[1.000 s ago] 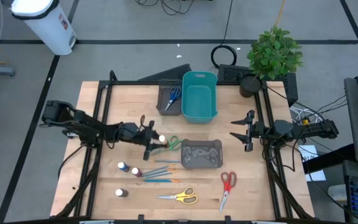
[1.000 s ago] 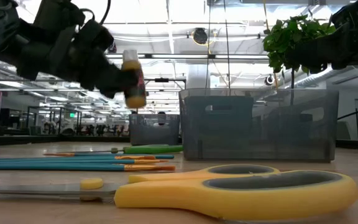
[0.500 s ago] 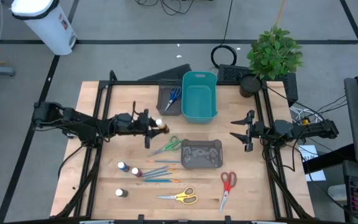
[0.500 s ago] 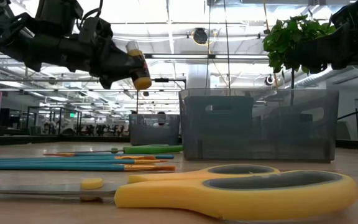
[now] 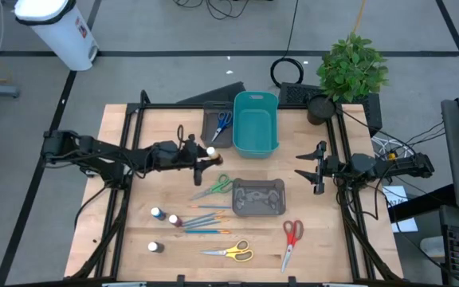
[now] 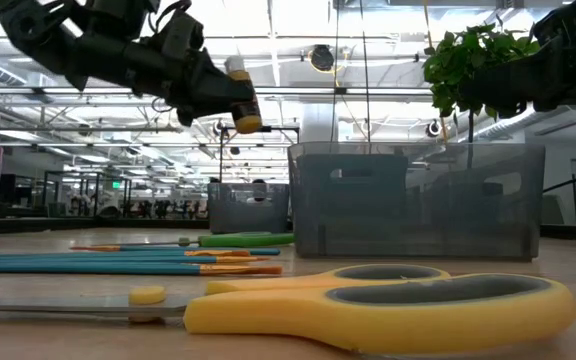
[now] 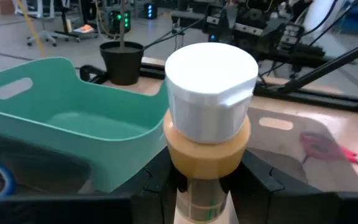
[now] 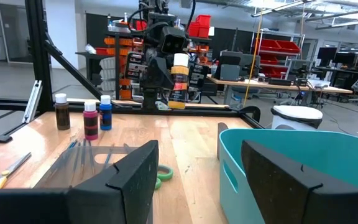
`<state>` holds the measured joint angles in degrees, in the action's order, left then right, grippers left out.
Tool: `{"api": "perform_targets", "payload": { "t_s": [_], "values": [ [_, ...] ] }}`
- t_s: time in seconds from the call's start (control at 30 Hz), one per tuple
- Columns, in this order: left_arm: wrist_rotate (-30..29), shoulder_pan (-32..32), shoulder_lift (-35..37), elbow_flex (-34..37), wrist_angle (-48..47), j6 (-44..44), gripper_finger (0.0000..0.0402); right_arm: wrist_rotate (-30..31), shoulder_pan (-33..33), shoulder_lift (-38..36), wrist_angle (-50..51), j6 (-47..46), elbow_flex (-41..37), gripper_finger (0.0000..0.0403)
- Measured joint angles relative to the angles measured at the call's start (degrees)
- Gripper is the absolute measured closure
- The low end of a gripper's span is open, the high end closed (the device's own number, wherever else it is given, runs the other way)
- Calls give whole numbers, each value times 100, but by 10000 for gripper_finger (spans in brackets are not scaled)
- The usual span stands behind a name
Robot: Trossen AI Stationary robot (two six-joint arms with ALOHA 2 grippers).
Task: Pick & Place Paint Supplies
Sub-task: Put the yellow paint bottle into the green bin
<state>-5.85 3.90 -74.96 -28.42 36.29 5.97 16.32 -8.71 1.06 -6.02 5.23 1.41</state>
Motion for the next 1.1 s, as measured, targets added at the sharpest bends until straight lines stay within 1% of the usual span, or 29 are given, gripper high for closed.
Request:
{"api": "perform_targets", "payload": {
  "t_s": [0.07, 0.17, 0.33, 0.4, 0.47, 0.5, 0.6, 0.7, 0.83, 0.97, 1.1],
  "values": [
    [-34, 45, 0, -129, -276, -88, 286, -9, 0, 0, -149, -80, -2, 181],
    [-57, 171, -2, -268, -612, -66, 286, 47, 0, 1, -538, -564, -2, 181],
    [-61, 448, 1, -379, -930, -94, 286, 570, 6, 53, -1418, -1022, -2, 181],
    [-35, 598, -2, -380, -923, -156, 286, 863, 49, 242, -2084, -980, -2, 181],
    [59, 782, 0, -385, -919, -163, 286, 905, 66, 522, -2586, -906, 76, 180],
    [142, 869, 0, -383, -946, -163, 286, 903, 73, 718, -2634, -910, 201, 177],
    [396, 1062, -2, -385, -967, -163, 286, 917, 87, 1555, -2118, -996, 721, 157],
    [587, 1156, -2, -385, -958, -167, 287, 920, 87, 2580, -1950, -1080, 1692, 129],
    [754, 1187, -4, -440, -970, -335, 287, 901, 90, 4130, -1186, -1004, 3059, 104],
    [753, 1169, -2, -632, -1194, -577, 287, 917, 201, 5421, -776, -701, 4460, 101],
    [654, 1163, -3, -836, -1408, -679, 287, 894, 473, 6598, -471, -605, 5385, 112]
  ]
}}
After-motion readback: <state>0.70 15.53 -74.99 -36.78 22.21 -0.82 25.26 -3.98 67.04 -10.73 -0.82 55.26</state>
